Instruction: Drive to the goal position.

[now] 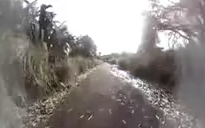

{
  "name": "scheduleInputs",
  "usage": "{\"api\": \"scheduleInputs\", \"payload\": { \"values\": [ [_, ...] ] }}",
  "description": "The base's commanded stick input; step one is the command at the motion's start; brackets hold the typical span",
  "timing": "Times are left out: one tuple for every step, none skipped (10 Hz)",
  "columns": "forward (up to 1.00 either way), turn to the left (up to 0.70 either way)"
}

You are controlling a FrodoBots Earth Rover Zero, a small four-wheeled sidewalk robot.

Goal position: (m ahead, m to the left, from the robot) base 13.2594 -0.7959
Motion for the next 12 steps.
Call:
{"api": "scheduleInputs", "payload": {
  "values": [
    [0.7, -0.32],
    [0.7, -0.23],
    [0.7, -0.04],
    [0.7, 0.0],
    [0.7, 0.0],
    [0.7, 0.0],
    [0.7, -0.04],
    [0.7, -0.15],
    [0.7, -0.34],
    [0.7, -0.35],
    [0.7, -0.35],
    [0.7, -0.35]
  ]
}}
